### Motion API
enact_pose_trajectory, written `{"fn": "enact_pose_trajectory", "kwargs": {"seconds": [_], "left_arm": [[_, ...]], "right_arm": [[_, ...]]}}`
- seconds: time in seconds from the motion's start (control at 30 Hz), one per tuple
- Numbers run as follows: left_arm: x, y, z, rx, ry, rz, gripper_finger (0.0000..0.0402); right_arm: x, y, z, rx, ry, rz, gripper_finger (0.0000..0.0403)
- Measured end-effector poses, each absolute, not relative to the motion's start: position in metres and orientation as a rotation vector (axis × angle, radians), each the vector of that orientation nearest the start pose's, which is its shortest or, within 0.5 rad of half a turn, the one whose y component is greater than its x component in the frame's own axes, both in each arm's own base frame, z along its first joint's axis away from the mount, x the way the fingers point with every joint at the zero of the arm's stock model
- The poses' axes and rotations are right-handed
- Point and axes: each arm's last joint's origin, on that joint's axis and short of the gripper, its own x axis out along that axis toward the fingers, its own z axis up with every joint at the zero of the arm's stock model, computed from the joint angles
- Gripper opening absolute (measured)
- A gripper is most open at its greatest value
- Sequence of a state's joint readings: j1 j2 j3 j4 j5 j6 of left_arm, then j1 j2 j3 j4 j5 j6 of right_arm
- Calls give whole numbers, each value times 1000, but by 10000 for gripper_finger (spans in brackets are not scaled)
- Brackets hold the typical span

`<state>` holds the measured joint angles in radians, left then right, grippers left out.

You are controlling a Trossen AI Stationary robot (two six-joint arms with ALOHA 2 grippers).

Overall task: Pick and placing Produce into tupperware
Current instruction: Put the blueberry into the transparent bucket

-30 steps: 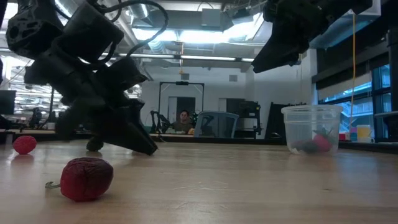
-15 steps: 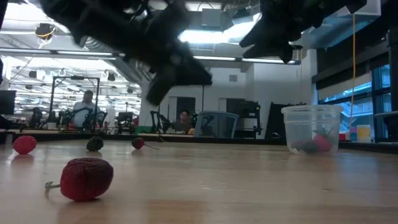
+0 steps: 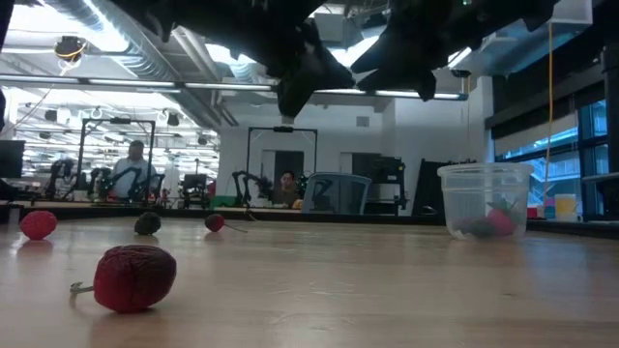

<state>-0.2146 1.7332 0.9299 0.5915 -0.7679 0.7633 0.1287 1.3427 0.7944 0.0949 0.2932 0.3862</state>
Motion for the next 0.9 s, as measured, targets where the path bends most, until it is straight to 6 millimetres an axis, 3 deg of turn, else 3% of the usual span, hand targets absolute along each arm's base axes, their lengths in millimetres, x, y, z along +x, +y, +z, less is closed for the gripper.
{"fn": "enact_pose_trajectory", "kwargs": {"seconds": [0.9], "left_arm": [[360, -64, 217, 826, 321, 416, 62]], "right_arm": [[293, 27, 245, 278, 325, -232, 171]]}}
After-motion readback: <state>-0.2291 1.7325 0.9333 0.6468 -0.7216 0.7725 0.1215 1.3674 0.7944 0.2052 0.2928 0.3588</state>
